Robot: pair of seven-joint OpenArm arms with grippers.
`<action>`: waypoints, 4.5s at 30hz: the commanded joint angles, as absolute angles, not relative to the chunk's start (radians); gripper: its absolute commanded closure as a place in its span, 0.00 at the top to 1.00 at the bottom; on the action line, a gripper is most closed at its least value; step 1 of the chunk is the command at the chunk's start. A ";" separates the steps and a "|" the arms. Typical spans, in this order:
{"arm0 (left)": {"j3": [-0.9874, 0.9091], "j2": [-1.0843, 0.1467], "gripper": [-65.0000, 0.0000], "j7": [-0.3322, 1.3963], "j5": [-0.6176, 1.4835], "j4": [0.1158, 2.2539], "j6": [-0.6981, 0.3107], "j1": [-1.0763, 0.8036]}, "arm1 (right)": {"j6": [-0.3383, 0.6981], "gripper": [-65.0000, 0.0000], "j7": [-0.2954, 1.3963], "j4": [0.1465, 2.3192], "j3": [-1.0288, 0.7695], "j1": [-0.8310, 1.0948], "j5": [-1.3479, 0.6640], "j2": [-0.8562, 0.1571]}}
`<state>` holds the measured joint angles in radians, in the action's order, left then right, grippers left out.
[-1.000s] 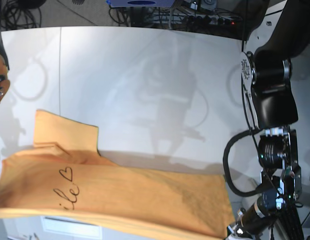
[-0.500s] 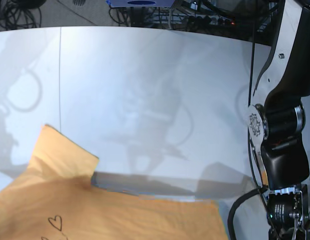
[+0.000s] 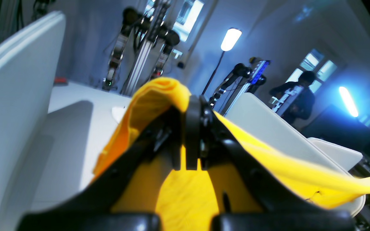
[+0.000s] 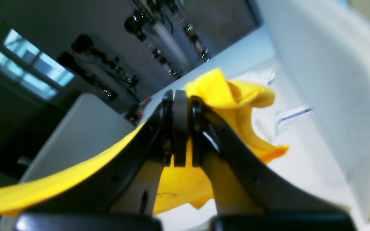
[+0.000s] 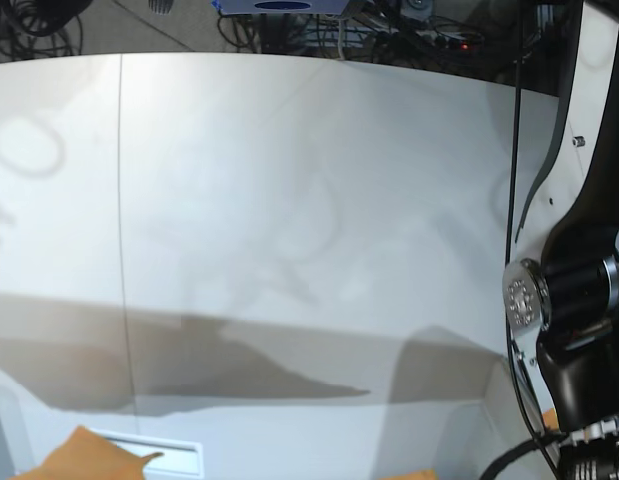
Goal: Layout the t-shirt on the table in an organized manner, then fold the t-shirt properly
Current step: 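Raise the shirt high with both grippers and swing it over the table, then lay the shirt down flat with both grippers, pulling its edge taut, then release the shirt and move both grippers to its side edges, then grasp the shirt side edge with the right gripper and tug it outward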
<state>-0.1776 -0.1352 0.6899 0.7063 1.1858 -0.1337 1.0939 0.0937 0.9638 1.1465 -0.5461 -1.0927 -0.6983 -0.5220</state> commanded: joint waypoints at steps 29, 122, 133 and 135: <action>-0.286 -0.177 0.00 0.664 0.697 1.469 -0.131 -0.105 | 0.226 0.00 0.750 1.107 -0.791 0.168 -0.869 -0.288; -0.475 -0.208 0.00 0.664 0.460 1.547 -0.137 -0.254 | 0.321 0.34 0.271 0.374 -0.522 -0.458 -0.101 -0.403; -0.475 -0.206 0.00 0.664 0.460 1.547 -0.137 -0.257 | 0.323 0.00 0.275 0.504 -0.522 -0.415 -0.160 -0.378; -0.475 -0.206 0.00 0.664 0.460 1.547 -0.137 -0.259 | 0.323 0.00 0.294 0.604 -0.522 -0.372 -0.177 -0.361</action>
<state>-0.4706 -0.1928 0.6777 0.4530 1.5314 -0.1310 -0.2642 0.3214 0.3138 0.5900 -0.5190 -0.3473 -0.1711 -0.3351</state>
